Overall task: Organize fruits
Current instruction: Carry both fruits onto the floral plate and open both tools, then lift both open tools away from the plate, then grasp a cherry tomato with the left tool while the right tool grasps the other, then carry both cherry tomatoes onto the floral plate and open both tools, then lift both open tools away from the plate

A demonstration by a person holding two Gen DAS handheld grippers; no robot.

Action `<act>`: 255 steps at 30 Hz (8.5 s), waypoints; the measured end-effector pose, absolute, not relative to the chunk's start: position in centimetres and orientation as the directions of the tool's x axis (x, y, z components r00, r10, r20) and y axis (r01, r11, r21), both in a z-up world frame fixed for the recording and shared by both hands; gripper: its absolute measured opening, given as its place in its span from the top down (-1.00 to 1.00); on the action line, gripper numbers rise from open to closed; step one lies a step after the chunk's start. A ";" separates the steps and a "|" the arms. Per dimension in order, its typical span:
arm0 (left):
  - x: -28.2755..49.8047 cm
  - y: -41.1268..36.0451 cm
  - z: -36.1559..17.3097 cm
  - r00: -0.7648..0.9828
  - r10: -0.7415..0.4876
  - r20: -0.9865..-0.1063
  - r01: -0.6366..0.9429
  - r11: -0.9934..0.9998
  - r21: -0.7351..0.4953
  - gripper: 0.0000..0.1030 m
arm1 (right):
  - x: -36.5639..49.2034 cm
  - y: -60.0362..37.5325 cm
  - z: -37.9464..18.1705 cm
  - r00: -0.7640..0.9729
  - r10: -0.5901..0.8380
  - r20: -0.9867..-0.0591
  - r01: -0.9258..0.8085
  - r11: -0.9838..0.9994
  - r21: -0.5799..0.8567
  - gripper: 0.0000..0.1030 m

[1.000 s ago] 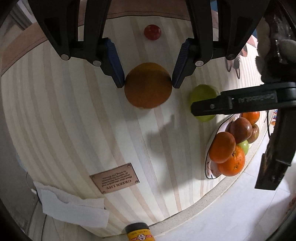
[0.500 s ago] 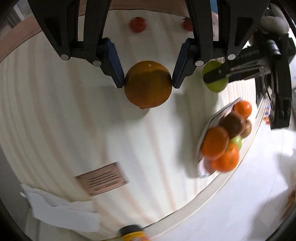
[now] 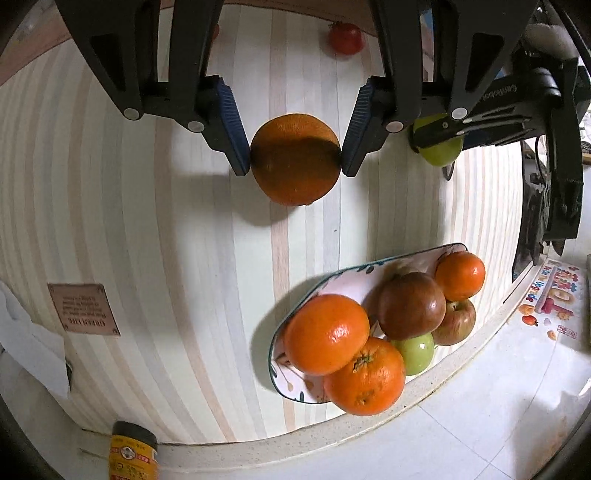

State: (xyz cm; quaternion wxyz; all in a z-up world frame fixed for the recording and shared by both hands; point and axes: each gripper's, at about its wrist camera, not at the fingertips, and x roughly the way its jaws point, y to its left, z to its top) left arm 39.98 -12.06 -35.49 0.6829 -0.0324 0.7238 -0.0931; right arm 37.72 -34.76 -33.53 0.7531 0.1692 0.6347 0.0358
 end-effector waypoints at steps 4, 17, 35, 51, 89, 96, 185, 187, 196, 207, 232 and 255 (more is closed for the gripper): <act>40.4 -12.7 -35.8 -0.068 -0.182 -0.981 0.072 0.980 -0.186 0.00 | 38.6 -34.0 -34.4 0.161 0.283 -0.945 0.145 0.941 0.306 -0.12; 44.1 -11.9 -30.9 0.021 -0.205 -0.979 0.109 0.973 -0.201 0.00 | 39.2 -32.0 -33.6 0.152 0.421 -0.894 0.171 0.880 0.443 -0.11; 56.7 -12.8 -28.1 0.101 -0.155 -0.983 0.087 0.985 -0.147 0.00 | 50.9 -38.9 -27.9 0.350 0.342 -0.872 0.222 0.874 0.432 -0.11; 57.2 -13.9 -30.9 0.033 -0.123 -0.992 0.066 0.990 -0.121 -0.35 | 54.6 -38.2 -32.9 0.240 0.297 -0.924 0.195 0.918 0.346 -0.19; 40.1 -10.3 -14.1 0.473 -0.081 -0.877 0.100 0.994 -0.037 -0.68 | 38.1 -30.8 -14.5 0.478 -0.017 -0.878 0.128 0.991 0.050 -0.85; 36.0 -10.0 -10.0 0.547 -0.110 -0.830 0.137 0.990 -0.041 -0.68 | 33.4 -30.0 -9.1 0.549 -0.014 -0.836 0.113 0.992 0.057 -0.85; 31.1 -21.1 -33.4 -0.035 -0.191 -0.981 0.196 0.961 -0.194 0.42 | 26.1 -39.5 -33.9 0.208 0.210 -0.955 0.154 0.957 0.244 0.44; 31.6 -20.7 -31.9 -0.003 -0.209 -0.978 0.185 0.961 -0.206 0.42 | 26.3 -39.8 -33.2 0.229 0.229 -0.946 0.157 0.950 0.268 0.44; 35.2 -16.6 -25.4 0.144 -0.289 -0.946 0.113 0.955 -0.274 0.42 | 29.7 -38.9 -30.2 0.319 0.322 -0.891 0.130 0.917 0.378 0.44; 44.8 -13.9 -27.2 0.215 -0.268 -0.939 -0.005 0.961 -0.276 0.42 | 39.3 -34.0 -29.6 0.408 0.365 -0.837 0.030 0.911 0.412 0.44; 49.1 -13.0 -31.9 0.129 -0.247 -0.960 -0.030 0.967 -0.253 0.37 | 45.7 -28.8 -34.5 0.366 0.307 -0.879 0.006 0.943 0.332 0.21; 41.7 -11.2 -22.4 0.362 -0.005 -0.932 0.020 1.000 0.003 -0.85 | 39.3 -32.1 -23.3 0.419 0.065 -0.906 0.078 0.991 0.107 -0.88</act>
